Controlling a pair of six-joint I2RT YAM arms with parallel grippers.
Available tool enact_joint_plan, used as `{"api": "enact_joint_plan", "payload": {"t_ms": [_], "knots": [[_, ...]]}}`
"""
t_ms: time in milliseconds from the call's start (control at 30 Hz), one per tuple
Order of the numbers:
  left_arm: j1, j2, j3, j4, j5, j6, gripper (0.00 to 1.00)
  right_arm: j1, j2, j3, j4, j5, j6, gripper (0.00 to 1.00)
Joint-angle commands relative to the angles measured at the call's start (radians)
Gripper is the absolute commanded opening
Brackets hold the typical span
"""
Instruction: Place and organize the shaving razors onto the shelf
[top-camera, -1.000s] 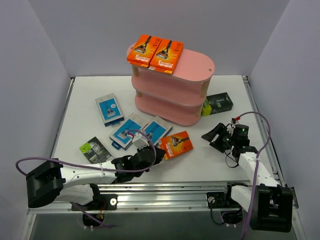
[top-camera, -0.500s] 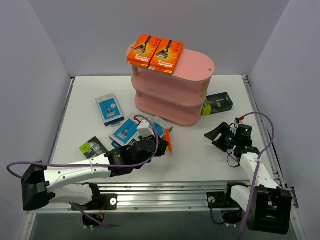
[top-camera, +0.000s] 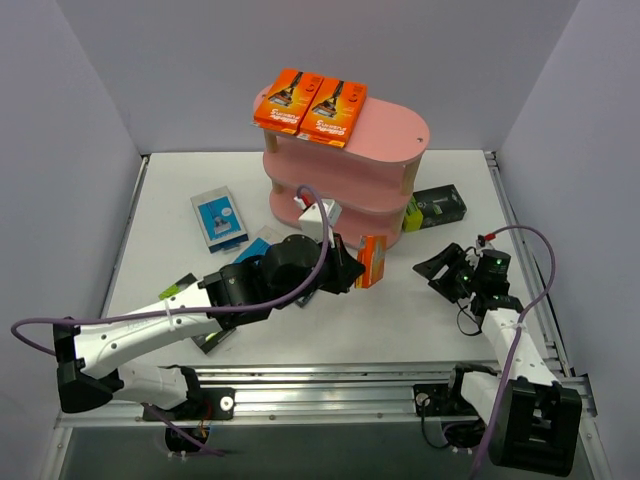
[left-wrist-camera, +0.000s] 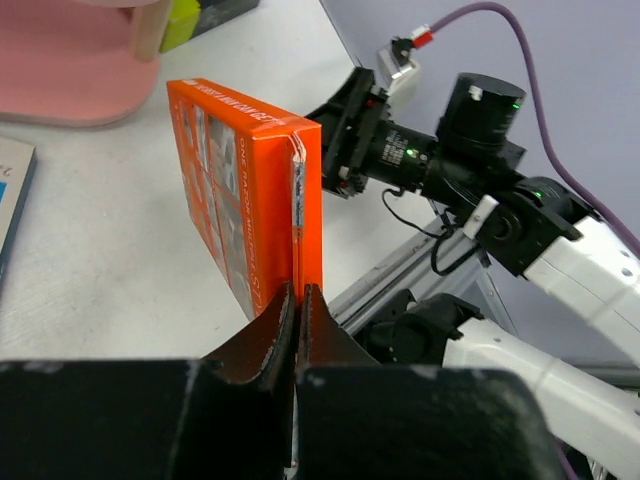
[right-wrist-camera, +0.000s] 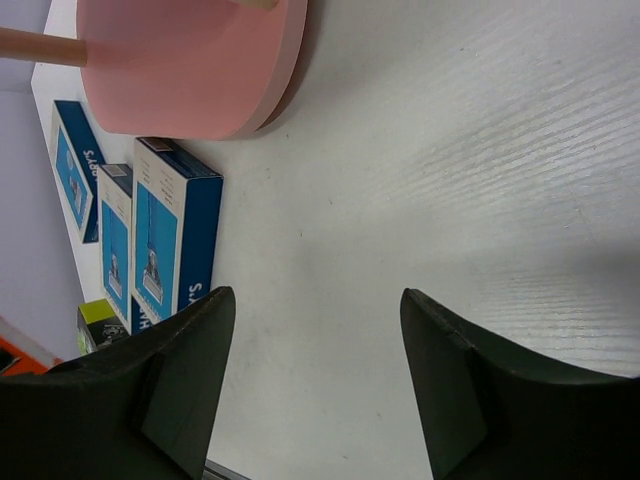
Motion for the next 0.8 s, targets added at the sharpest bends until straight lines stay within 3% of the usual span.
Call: {"api": "enact_joint_plan", "payload": {"t_ms": [0, 333, 767], "knots": [[-0.004, 0.033, 0.136, -0.072, 0.094, 0.104, 0.02, -0.008, -0.021, 0.007, -0.004, -0.022, -0.007, 0.63], [-0.007, 0.122, 0.416, -0.162, 0.197, 0.215, 0.02, -0.031, -0.004, 0.009, -0.004, -0.026, -0.030, 0.63], [0.036, 0.241, 0.617, -0.065, 0.191, 0.237, 0.02, -0.051, 0.034, 0.001, -0.007, -0.046, -0.068, 0.63]]}}
